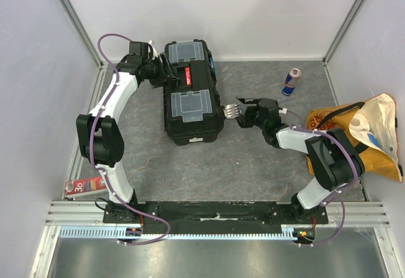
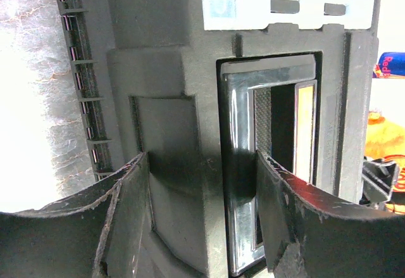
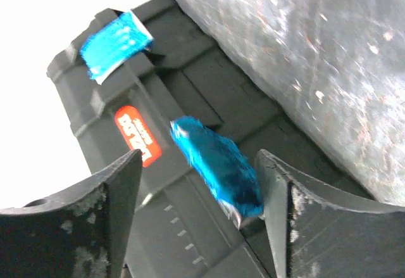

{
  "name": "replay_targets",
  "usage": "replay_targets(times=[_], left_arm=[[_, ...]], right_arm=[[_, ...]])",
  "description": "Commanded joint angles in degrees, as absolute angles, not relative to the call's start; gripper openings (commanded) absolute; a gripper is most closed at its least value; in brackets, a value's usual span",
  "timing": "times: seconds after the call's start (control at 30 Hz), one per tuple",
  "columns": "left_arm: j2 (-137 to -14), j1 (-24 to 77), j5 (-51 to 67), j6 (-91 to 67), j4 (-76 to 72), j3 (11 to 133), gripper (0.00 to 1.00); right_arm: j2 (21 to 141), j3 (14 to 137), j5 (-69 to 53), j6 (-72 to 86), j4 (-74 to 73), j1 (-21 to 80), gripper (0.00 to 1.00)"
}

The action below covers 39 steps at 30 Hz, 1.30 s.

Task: Pack the tool kit

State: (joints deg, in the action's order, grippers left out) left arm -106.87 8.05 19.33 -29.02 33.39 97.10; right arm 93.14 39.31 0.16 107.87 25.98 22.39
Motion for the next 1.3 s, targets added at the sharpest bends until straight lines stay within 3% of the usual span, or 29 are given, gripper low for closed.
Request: replay_targets(times=[0.0,0.13,0.3,0.5,0.67,0.77,1.27], left_arm=[[-104.0,7.3,20.7,-27.0,35.4,96.3,0.68],[-103.9,7.3,20.9,-27.1,35.4,95.9,0.68],[-104.0,7.3,21.9,-27.0,35.4,96.0,0.67],[-104.1,7.4,22.5,-26.9,35.5,96.1,0.67],[-103.6,7.4,22.2,-26.7,35.9,95.9,0.67],[-103.7,7.3,22.1,-26.6,35.9,95.8,0.67],[-103.7,7.3,22.2,-27.0,35.9,95.7,0.67]], right_arm=[[91.1,44.4,4.6,99.9,23.7,20.7,0.72],[93.0,49.4,1.6,91.7,20.9,20.6,0.59],[99.2,55.5,-7.7,82.6,17.9,20.6,0.55],[101.4,54.8,-11.8,78.9,13.6,20.6,0.66],[96.3,51.8,-9.4,82.9,7.8,20.6,0.91],[96.5,51.0,-12.9,87.2,6.9,20.6,0.97],[98.0,44.1,-15.4,114.3,24.5,25.7,0.98]])
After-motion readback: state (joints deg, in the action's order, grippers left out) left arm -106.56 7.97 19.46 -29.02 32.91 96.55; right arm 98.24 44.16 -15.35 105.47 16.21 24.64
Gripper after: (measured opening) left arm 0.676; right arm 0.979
